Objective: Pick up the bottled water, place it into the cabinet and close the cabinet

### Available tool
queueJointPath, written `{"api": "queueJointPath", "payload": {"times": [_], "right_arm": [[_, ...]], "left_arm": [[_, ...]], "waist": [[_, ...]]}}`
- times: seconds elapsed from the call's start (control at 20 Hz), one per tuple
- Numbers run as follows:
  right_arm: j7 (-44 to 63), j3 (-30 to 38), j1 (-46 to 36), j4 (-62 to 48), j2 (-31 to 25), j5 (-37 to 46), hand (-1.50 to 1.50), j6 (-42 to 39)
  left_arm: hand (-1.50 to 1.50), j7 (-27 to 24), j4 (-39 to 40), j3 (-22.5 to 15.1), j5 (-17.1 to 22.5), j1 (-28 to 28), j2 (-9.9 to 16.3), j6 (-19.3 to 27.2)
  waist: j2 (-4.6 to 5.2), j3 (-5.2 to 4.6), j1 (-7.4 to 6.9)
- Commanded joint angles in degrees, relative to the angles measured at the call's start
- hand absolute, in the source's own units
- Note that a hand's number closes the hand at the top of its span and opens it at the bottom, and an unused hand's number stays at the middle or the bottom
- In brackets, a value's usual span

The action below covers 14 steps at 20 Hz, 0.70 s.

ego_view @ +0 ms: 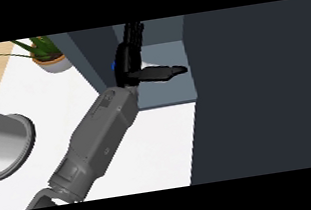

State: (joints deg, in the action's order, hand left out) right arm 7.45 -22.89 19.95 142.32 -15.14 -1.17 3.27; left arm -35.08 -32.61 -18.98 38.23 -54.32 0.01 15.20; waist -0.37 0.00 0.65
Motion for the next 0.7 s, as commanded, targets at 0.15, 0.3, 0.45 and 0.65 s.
{"api": "queueJointPath", "payload": {"times": [0.15, 0.3, 0.45, 0.65], "right_arm": [[4.50, -6.19, 2.35, 7.90, 0.27, 6.87, -1.50, 1.83], [4.80, -1.99, -1.65, 5.15, -3.25, 4.63, -1.50, -0.65], [5.34, -2.62, -2.14, 3.20, -6.99, 4.99, 1.50, -3.76], [9.05, -7.34, -1.30, 5.99, -9.24, 4.00, 1.50, -5.95]], "left_arm": [[1.50, 5.00, -17.64, -4.19, -2.07, 13.03, 1.04, 2.87], [1.50, 7.39, -26.90, -7.44, -2.88, 20.33, 3.69, 3.25], [1.50, 7.61, -33.95, -9.68, -4.16, 26.87, 5.65, 4.75], [1.50, 11.24, -45.63, -11.00, -4.40, 35.34, 10.82, 6.32]], "waist": [[-0.38, -0.04, -1.21], [-0.58, -0.03, -2.48], [-0.55, -0.01, -2.46], [-0.50, -0.01, -2.07]]}}
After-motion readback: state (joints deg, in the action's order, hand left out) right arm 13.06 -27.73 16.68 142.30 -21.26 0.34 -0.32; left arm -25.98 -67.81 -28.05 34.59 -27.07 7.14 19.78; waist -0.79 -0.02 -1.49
